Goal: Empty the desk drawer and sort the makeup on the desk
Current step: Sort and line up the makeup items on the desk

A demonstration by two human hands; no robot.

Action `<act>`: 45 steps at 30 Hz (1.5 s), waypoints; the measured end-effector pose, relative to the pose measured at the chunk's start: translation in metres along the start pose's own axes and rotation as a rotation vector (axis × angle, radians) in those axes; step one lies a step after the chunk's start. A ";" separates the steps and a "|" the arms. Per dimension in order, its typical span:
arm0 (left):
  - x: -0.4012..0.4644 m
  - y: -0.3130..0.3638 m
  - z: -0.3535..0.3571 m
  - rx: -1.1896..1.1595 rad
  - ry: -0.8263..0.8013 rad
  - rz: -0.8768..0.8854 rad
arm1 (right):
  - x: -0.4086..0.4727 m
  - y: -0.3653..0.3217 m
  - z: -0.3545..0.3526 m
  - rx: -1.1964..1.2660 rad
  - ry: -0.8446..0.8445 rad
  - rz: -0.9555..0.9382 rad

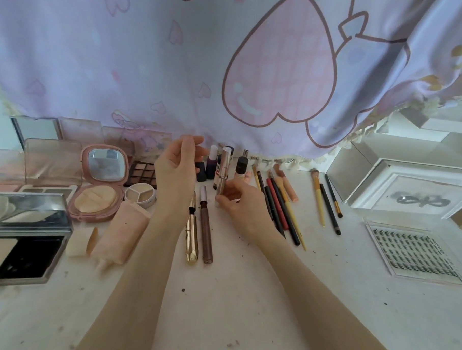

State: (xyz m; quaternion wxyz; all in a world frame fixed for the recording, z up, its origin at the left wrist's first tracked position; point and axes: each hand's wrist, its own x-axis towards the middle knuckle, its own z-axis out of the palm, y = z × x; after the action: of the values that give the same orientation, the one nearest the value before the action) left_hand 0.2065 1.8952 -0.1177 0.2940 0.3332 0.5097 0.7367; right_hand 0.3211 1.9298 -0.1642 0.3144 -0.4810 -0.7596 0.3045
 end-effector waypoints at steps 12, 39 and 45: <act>0.000 -0.001 -0.001 0.022 -0.020 0.007 | -0.001 0.002 0.005 -0.074 -0.012 0.029; -0.058 -0.022 0.037 0.725 -0.559 0.620 | -0.036 0.042 -0.087 -0.048 0.358 0.165; -0.061 -0.046 0.038 1.029 -0.721 0.417 | -0.005 0.058 -0.095 -0.273 0.272 0.298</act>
State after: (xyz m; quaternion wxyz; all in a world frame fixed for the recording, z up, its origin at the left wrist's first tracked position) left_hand 0.2771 1.8834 -0.1628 0.1006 0.7485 0.5913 0.2829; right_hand 0.4277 1.9611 -0.1507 0.2976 -0.6623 -0.6651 0.1746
